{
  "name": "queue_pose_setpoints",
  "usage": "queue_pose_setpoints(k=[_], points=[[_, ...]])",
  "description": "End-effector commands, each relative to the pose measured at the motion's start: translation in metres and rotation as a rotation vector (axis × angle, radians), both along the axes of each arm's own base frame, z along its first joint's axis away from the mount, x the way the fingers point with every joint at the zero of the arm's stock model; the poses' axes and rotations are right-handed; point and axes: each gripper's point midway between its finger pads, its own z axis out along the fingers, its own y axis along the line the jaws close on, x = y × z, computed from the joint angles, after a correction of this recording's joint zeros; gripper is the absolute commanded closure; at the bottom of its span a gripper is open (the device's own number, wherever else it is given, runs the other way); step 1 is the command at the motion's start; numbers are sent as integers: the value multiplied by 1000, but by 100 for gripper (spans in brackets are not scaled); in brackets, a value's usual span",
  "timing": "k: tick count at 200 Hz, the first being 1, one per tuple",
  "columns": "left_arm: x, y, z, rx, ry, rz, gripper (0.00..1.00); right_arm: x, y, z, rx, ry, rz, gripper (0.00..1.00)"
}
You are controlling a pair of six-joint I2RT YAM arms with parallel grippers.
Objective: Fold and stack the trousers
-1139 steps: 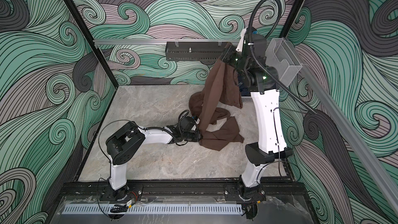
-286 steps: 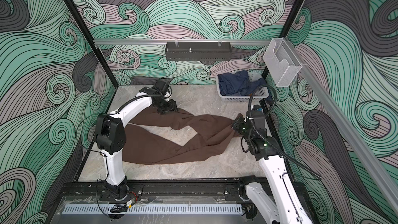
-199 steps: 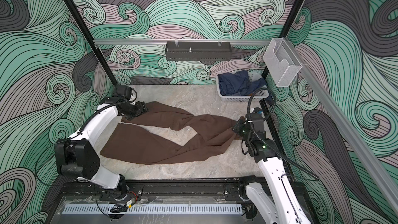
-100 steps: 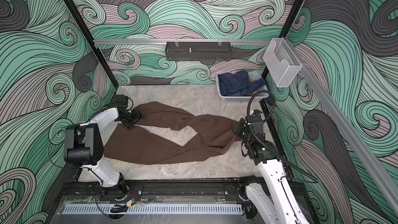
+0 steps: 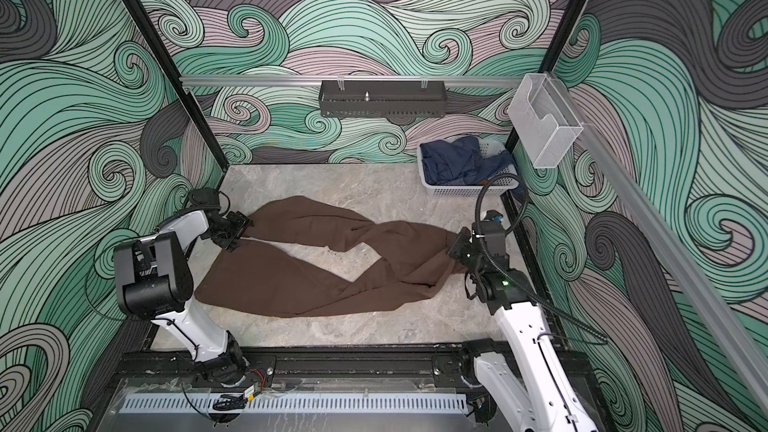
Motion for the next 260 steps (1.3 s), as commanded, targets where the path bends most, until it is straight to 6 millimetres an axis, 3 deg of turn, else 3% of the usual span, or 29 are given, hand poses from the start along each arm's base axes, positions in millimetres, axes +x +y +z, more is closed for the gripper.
queue_pose_setpoints(k=[1, 47, 69, 82, 94, 122, 146, 151, 168, 184, 198, 214, 257, 260], points=[[20, 3, -2, -19, -32, 28, 31, 6, 2, 3, 1, -22, 15, 100], [30, 8, -18, -20, -9, 37, 46, 11, 2, -1, -1, -13, 18, 100], [35, 9, -16, -22, -23, 42, 69, 13, 2, -1, 2, -10, 20, 100], [37, 9, -3, -17, -50, 39, 86, 13, 2, 1, 2, -16, 22, 100], [36, 8, 20, -6, -91, 33, 100, 11, 1, 4, 1, -21, 21, 100], [19, 3, 91, 30, -198, -5, 100, 4, -2, 10, -5, -36, 9, 100], [-14, -3, 153, 62, -290, -49, 100, -1, -5, 14, -5, -46, -1, 100], [-24, -5, 176, 83, -340, -57, 100, -2, -6, 13, -6, -45, -2, 100], [-48, -11, 221, 144, -452, -88, 100, -5, -7, 14, -5, -49, -5, 100], [-68, -15, 250, 188, -491, -93, 100, -6, -8, 13, -7, -45, -7, 100], [-74, -16, 255, 190, -459, -110, 100, -6, -10, 9, -5, -36, -15, 100], [-63, -14, 246, 165, -437, -107, 100, -4, -11, 5, -9, -28, -21, 100], [-9, -1, 228, 80, -414, -63, 100, 3, -22, -11, -61, 23, -51, 100], [-2, 2, 220, 70, -395, -57, 100, 3, -24, -13, -65, 28, -58, 100]])
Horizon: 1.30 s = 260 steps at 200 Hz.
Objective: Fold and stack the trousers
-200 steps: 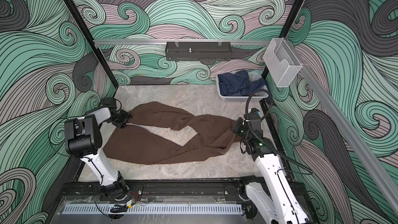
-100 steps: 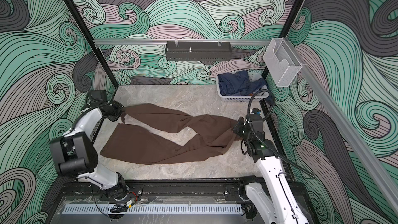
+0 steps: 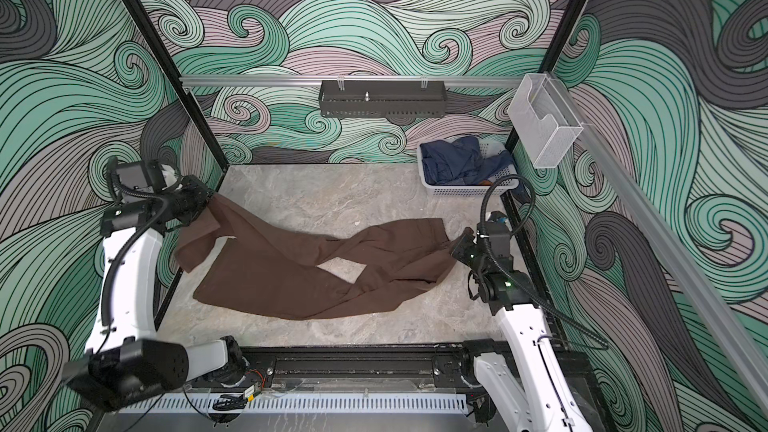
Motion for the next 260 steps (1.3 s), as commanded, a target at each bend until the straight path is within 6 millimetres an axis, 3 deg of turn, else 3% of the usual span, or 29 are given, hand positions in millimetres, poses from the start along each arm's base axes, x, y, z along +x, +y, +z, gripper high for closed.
queue_pose_setpoints(k=[1, 78, 147, 174, 196, 217, 233, 260], points=[[29, 11, -19, -60, 56, 21, 100, 3, -12, -10, -54, 17, -33, 100], [124, 71, -50, -174, 103, 138, 100, -25, -75, -56, -160, 182, -329, 100], [212, 108, -114, -205, 181, 181, 100, -35, -104, -81, -230, 290, -443, 100], [235, 121, -140, -218, 168, 214, 100, -37, -110, -86, -253, 309, -459, 100], [247, 116, -164, -257, 172, 205, 100, -34, -106, -90, -229, 298, -444, 100], [253, 101, -167, -280, 158, 155, 57, -22, -94, -89, -162, 243, -396, 100], [252, 94, -145, -284, 114, 128, 42, -14, -87, -82, -117, 195, -369, 100], [231, 81, -77, -253, 22, 79, 27, -7, -81, -65, -71, 122, -362, 100]])
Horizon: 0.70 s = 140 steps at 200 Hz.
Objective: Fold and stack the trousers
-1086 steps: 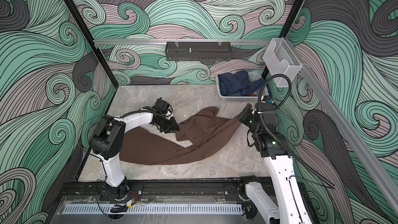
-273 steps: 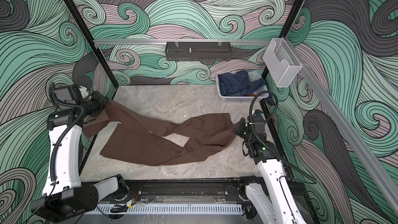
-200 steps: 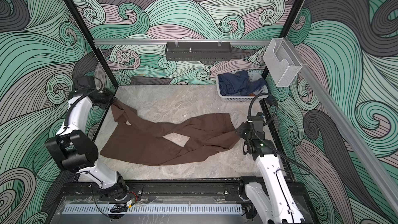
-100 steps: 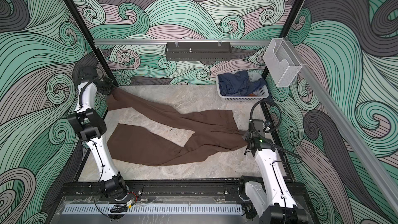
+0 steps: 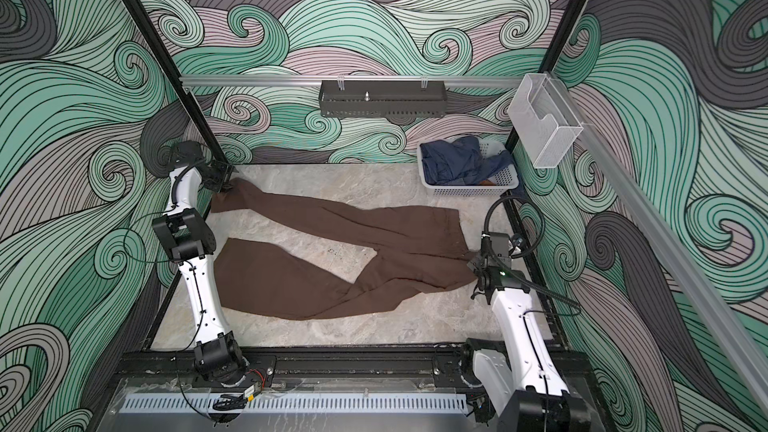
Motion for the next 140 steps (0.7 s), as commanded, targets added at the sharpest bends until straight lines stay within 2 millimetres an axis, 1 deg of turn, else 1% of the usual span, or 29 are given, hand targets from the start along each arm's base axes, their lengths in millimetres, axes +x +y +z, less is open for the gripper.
queue_pose_setpoints(k=[1, 11, 19, 30, 39, 56, 69, 81, 85, 88, 92, 94, 108, 116, 123, 140], points=[[-6, -16, 117, 61, -216, -54, 26, 13, 6, 21, 40, -109, 12, 100], [-24, -24, 144, 76, -235, -77, 24, 17, 8, 27, 59, -132, 11, 100], [-42, -31, 160, 84, -235, -96, 23, 20, 11, 31, 80, -149, 14, 100], [-70, -40, 175, 91, -223, -117, 23, 24, 14, 37, 110, -173, 14, 100], [-96, -47, 179, 95, -207, -128, 23, 27, 17, 41, 133, -196, 13, 100], [-145, -58, 176, 93, -186, -131, 23, 31, 22, 45, 179, -224, 8, 100], [-182, -64, 164, 99, -175, -119, 23, 34, 26, 46, 215, -238, 9, 100], [-218, -66, 145, 117, -146, -79, 23, 35, 30, 47, 250, -249, 6, 100], [-228, -65, 135, 125, -133, -71, 23, 35, 32, 47, 264, -252, 4, 100], [-239, -66, 135, 138, -142, -59, 23, 35, 33, 47, 273, -256, 2, 100], [-250, -65, 128, 136, -133, -42, 23, 35, 34, 47, 284, -259, 1, 100], [-253, -64, 130, 145, -140, -36, 23, 35, 35, 47, 291, -260, 0, 100], [-283, -64, 98, 126, -76, -11, 23, 36, 39, 47, 324, -265, 3, 100], [-294, -64, 84, 114, -44, -11, 24, 35, 41, 46, 336, -261, 4, 100], [-300, -64, 71, 109, -20, -8, 24, 34, 42, 46, 344, -259, 7, 100], [-303, -67, 45, 62, 18, -4, 28, 31, 44, 42, 355, -254, 2, 100]])
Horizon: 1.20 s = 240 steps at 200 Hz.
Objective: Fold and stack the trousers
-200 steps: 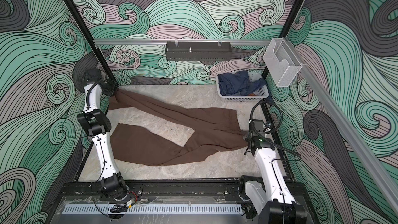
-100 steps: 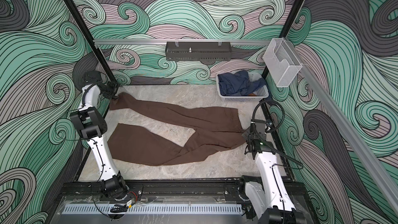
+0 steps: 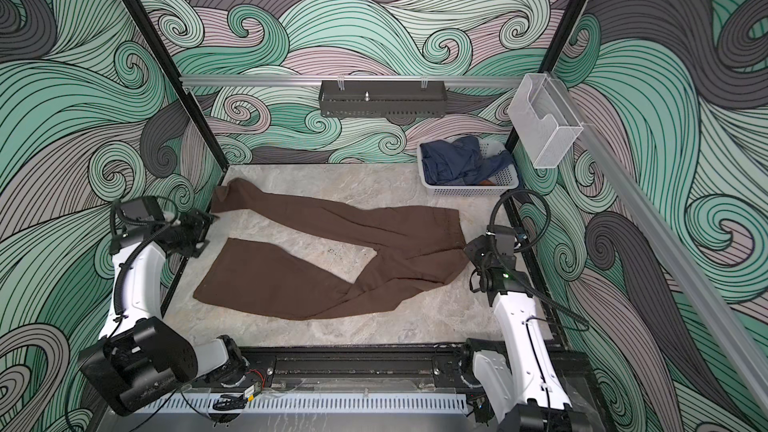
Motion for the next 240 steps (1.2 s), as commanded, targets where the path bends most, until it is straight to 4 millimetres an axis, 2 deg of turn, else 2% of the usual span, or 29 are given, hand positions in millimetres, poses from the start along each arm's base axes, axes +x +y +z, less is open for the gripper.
queue_pose_setpoints(k=[1, 41, 86, 122, 143, 175, 184, 206, 230, 240], points=[[-3, 3, -29, -10, 42, -11, 28, 0, 7, 7, 57, -34, 1, 100], [5, -9, -96, -206, 209, -62, 42, -6, 5, -12, 65, 5, -24, 100], [3, -16, -132, -206, 297, -96, 46, -6, 2, -26, 61, 38, -34, 100], [-19, -18, -164, -155, 423, -21, 45, -5, -1, -35, 67, 65, -62, 100], [-37, -13, -180, -158, 522, 35, 44, -8, -3, -44, 84, 85, -79, 100], [-59, 2, -194, -159, 593, 106, 43, -28, -19, -60, 113, 117, -164, 100], [-59, 2, -195, -178, 591, 112, 42, -36, -25, -63, 113, 125, -198, 100], [-60, 9, -190, -172, 608, 123, 41, -57, -37, -70, 109, 156, -266, 100], [-64, 21, -180, -160, 592, 129, 41, -68, -40, -79, 110, 194, -291, 100], [-65, 25, -173, -169, 573, 135, 41, -72, -41, -82, 115, 207, -301, 96]])
